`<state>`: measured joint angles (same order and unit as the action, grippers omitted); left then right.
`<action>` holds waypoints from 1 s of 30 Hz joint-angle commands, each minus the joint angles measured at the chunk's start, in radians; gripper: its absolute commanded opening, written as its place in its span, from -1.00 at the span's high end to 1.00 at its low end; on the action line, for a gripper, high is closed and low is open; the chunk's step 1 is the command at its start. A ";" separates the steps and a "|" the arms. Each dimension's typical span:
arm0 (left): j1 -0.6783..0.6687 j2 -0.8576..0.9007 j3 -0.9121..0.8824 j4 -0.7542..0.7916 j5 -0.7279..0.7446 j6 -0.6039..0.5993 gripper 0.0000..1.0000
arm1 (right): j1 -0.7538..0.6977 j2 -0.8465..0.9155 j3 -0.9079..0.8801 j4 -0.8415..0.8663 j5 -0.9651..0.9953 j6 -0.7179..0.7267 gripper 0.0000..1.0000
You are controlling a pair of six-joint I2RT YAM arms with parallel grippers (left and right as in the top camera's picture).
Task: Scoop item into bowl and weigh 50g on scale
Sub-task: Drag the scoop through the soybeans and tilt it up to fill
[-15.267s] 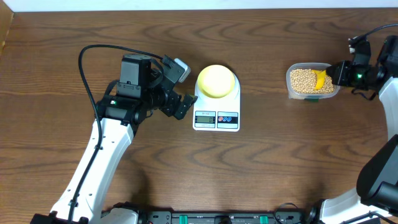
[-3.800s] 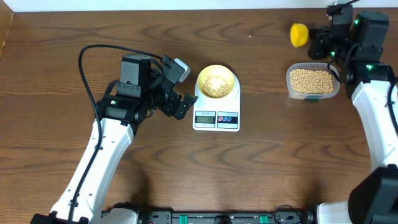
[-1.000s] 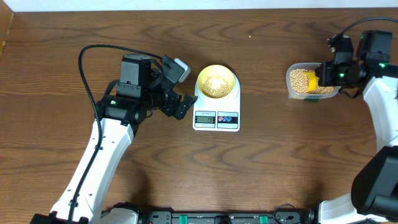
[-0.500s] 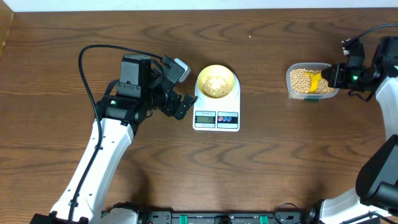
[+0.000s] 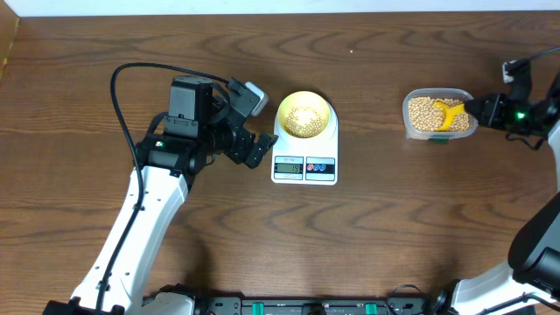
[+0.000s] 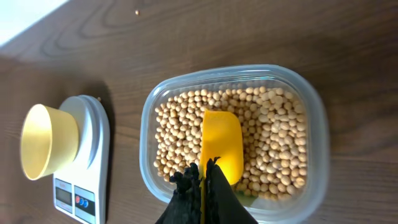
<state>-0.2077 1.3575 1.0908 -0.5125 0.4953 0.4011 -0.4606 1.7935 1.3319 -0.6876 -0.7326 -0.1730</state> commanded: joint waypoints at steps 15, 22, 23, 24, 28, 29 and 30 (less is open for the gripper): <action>-0.001 -0.014 0.006 0.001 0.010 0.017 -0.95 | -0.152 0.012 -0.005 -0.002 -0.270 0.004 0.98; -0.001 -0.014 0.006 0.001 0.010 0.017 -0.95 | -0.175 0.012 -0.005 -0.002 -0.285 0.024 0.98; -0.001 -0.014 0.006 0.001 0.010 0.017 -0.95 | -0.175 0.012 -0.005 -0.002 -0.285 0.033 0.98; -0.001 -0.014 0.006 0.001 0.010 0.017 -0.95 | -0.175 0.012 -0.005 -0.002 -0.285 0.043 0.99; -0.001 -0.014 0.006 0.001 0.010 0.017 -0.95 | -0.175 0.012 -0.005 -0.001 -0.296 0.077 0.98; -0.001 -0.014 0.006 0.001 0.010 0.017 -0.95 | -0.175 0.012 -0.005 -0.001 -0.299 0.088 0.98; -0.001 -0.014 0.006 0.001 0.010 0.017 -0.95 | -0.175 0.012 -0.005 -0.001 -0.307 0.102 0.98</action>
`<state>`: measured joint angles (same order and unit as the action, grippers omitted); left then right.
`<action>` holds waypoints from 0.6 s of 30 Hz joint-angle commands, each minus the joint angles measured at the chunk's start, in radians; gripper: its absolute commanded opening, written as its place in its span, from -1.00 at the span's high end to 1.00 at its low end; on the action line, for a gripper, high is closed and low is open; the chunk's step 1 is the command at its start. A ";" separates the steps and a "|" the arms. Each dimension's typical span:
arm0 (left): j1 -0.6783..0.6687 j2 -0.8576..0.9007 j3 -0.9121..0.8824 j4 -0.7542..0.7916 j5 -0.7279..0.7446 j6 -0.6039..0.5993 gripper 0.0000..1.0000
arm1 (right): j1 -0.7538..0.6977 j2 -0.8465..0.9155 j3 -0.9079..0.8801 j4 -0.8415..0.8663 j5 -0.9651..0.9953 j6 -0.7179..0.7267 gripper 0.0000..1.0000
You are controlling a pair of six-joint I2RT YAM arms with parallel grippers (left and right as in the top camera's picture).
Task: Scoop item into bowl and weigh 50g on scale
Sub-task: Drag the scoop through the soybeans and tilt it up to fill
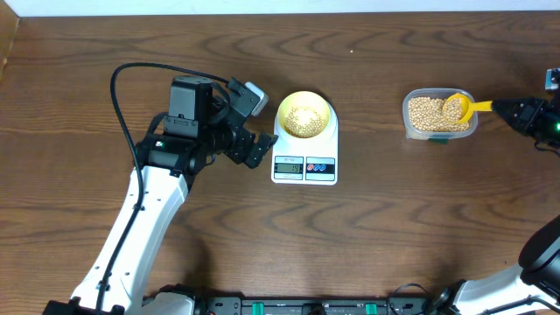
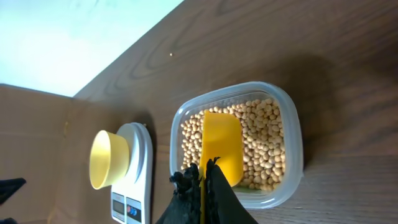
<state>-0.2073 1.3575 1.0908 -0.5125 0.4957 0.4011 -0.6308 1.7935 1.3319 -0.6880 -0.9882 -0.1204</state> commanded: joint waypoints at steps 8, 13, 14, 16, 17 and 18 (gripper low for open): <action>-0.002 -0.014 0.006 0.001 0.009 0.017 -0.95 | -0.005 0.012 -0.005 0.009 -0.138 0.077 0.98; -0.002 -0.014 0.006 0.001 0.009 0.017 -0.95 | -0.005 0.012 -0.005 0.031 -0.182 0.113 0.98; -0.002 -0.014 0.006 0.001 0.009 0.017 -0.95 | -0.005 0.012 -0.005 0.037 -0.186 0.129 0.98; -0.002 -0.014 0.006 0.001 0.009 0.017 -0.95 | -0.005 0.012 -0.005 0.054 -0.201 0.159 0.98; -0.002 -0.014 0.006 0.001 0.009 0.017 -0.95 | -0.005 0.012 -0.005 0.062 -0.201 0.177 0.98; -0.002 -0.014 0.006 0.001 0.010 0.017 -0.95 | -0.005 0.012 -0.005 0.071 -0.201 0.200 0.98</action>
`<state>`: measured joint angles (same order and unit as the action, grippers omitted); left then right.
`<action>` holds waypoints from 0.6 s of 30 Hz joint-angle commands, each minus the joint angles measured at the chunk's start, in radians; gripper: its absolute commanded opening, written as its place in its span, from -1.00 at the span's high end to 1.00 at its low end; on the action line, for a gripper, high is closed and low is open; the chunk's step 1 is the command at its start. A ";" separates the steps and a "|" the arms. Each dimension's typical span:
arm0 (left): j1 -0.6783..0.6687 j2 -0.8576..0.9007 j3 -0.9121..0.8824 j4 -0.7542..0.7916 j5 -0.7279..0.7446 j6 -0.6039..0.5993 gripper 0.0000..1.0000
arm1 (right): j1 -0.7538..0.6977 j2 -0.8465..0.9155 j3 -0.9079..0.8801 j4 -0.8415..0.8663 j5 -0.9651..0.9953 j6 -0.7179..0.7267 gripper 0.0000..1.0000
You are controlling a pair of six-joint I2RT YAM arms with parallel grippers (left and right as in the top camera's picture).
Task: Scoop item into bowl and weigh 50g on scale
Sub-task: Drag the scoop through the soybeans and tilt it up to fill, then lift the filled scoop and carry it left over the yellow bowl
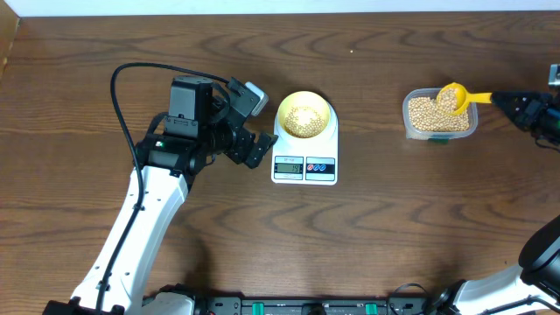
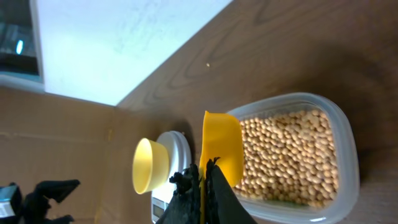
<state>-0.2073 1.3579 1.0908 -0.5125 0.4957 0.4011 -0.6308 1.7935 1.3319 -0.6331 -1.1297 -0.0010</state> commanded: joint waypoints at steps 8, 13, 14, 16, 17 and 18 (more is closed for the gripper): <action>-0.002 -0.015 0.006 0.001 0.009 0.017 -0.95 | 0.008 0.012 -0.005 0.060 -0.060 0.208 0.98; -0.002 -0.015 0.006 0.001 0.009 0.017 -0.95 | 0.039 0.012 -0.005 0.094 -0.060 0.248 0.98; -0.002 -0.015 0.006 0.001 0.009 0.017 -0.95 | 0.046 0.012 -0.005 0.101 -0.060 0.256 0.98; -0.002 -0.015 0.006 0.001 0.010 0.017 -0.95 | 0.067 0.012 -0.005 0.119 -0.059 0.275 0.98; -0.002 -0.015 0.006 0.001 0.009 0.017 -0.95 | 0.076 0.012 -0.005 0.126 -0.059 0.283 0.98; -0.002 -0.015 0.006 0.001 0.009 0.017 -0.95 | 0.086 0.012 -0.005 0.135 -0.058 0.293 0.98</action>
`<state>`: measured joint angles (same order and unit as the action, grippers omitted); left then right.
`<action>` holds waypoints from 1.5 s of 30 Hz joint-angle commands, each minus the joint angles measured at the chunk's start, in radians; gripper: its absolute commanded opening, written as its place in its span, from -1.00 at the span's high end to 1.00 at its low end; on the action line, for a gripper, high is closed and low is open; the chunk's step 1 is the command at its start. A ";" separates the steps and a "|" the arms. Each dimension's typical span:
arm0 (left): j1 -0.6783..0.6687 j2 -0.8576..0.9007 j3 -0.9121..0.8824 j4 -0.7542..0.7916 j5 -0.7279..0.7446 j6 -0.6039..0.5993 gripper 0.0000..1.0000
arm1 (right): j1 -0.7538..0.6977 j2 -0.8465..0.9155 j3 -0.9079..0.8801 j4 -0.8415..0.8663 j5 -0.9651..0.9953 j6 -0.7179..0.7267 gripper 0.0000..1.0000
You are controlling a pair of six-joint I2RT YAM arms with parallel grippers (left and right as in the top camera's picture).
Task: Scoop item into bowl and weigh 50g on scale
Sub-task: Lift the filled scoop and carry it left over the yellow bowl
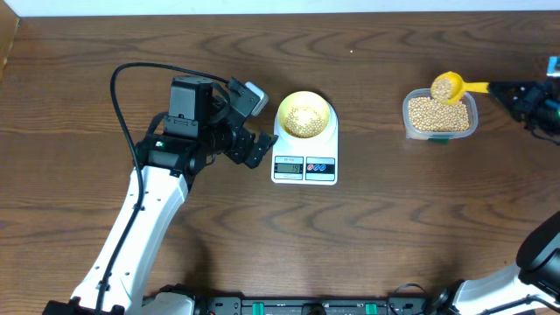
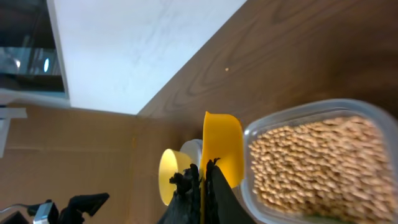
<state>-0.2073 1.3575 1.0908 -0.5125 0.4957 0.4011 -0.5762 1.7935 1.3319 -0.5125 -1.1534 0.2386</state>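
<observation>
A yellow scoop [image 1: 447, 86] loaded with beans hangs over the far edge of the clear tub of beans [image 1: 440, 115]. My right gripper [image 1: 516, 93] is shut on its handle at the table's right edge. In the right wrist view the scoop [image 2: 222, 146] rises from my right gripper [image 2: 204, 177], with the tub [image 2: 311, 158] to its right. The yellow bowl [image 1: 304, 115] holds some beans and stands on the white scale [image 1: 304, 164]. My left gripper [image 1: 252, 144] stays open just left of the scale, holding nothing.
The left arm [image 1: 140, 219] stretches from the front edge up to the scale's left side, with a black cable [image 1: 131, 70] looping behind it. A white wall and brown cardboard lie beyond the table's far edge in the right wrist view.
The right gripper has raised the loaded scoop a little higher and farther back, from over the tub's right part to over its far edge. The left arm is unchanged.
At first the scoop lay down in the tub's beans in my shut right gripper. Then it was drawn toward the tub's right side with beans in it. After that it was clear of the bean surface, and now it hangs over the far rim.
</observation>
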 commanded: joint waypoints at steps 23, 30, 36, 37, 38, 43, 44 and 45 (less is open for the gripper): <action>-0.002 -0.014 0.006 0.001 0.009 0.017 -0.95 | 0.301 0.012 -0.005 0.220 -0.026 0.265 0.98; -0.002 -0.014 0.006 0.001 0.010 0.017 -0.95 | 0.388 0.012 -0.005 0.282 -0.023 0.289 0.98; -0.002 -0.014 0.006 0.001 0.009 0.017 -0.95 | 0.463 0.012 -0.005 0.293 0.027 0.309 0.98; -0.002 -0.014 0.006 0.001 0.010 0.017 -0.95 | 0.475 0.012 -0.005 0.293 0.035 0.309 0.98; -0.002 -0.014 0.006 0.001 0.009 0.017 -0.95 | 0.485 0.012 -0.005 0.293 0.041 0.308 0.98; -0.002 -0.014 0.006 0.001 0.009 0.017 -0.95 | 0.537 0.012 -0.005 0.297 0.064 0.307 0.98; -0.002 -0.014 0.006 0.001 0.009 0.017 -0.95 | 0.546 0.012 -0.005 0.297 0.072 0.307 0.98; -0.002 -0.014 0.006 0.001 0.009 0.017 -0.95 | 0.554 0.012 -0.005 0.297 0.079 0.307 0.98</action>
<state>-0.2077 1.3579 1.0908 -0.5125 0.4953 0.4011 -0.0471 1.7935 1.3319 -0.2192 -1.0950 0.5350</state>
